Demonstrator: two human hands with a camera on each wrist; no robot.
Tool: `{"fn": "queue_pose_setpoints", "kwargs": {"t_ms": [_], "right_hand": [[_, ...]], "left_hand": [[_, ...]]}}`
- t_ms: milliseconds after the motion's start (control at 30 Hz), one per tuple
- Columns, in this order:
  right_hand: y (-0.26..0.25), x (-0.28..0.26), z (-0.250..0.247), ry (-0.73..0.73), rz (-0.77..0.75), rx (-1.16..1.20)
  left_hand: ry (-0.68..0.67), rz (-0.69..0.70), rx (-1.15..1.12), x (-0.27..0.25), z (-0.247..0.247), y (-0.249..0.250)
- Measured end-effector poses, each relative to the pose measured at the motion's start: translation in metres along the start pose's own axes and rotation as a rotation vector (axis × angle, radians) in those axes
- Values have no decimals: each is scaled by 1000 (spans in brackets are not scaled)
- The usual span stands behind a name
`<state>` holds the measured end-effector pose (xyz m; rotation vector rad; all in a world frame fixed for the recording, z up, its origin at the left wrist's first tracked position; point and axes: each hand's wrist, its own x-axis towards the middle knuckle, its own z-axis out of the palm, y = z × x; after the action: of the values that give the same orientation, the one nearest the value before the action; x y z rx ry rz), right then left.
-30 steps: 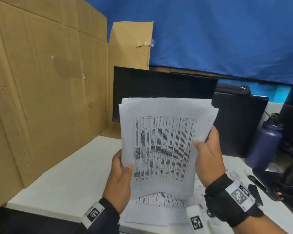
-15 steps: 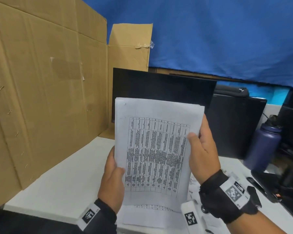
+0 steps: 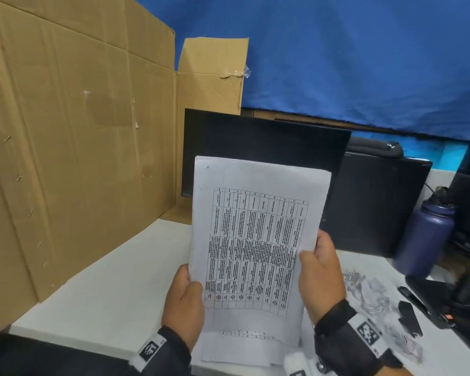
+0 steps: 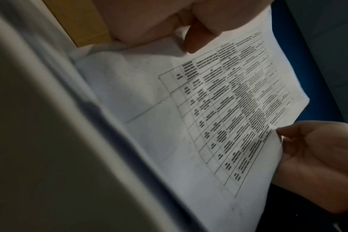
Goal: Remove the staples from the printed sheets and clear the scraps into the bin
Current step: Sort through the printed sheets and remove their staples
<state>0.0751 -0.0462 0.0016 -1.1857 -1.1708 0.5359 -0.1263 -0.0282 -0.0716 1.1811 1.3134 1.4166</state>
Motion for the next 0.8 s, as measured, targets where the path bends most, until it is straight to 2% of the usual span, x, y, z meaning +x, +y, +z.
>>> {"fn": "queue_pose_setpoints", "kwargs": {"t_ms": [233,400,600,800], "right_hand": [[55,-18,0,-128,196,-158],[71,-19,-2,-225,331,-274],[67,-20,-13,-256,258,-307],[89,-24,-13,-325,303,-354]], "left_hand": [[-25,-63,79,7,-3,-14],[-32,-50,107,3,-3,-14],[-32,9,90,-1,-2,-6],[-47,-92,34,-2,0,-14]]}}
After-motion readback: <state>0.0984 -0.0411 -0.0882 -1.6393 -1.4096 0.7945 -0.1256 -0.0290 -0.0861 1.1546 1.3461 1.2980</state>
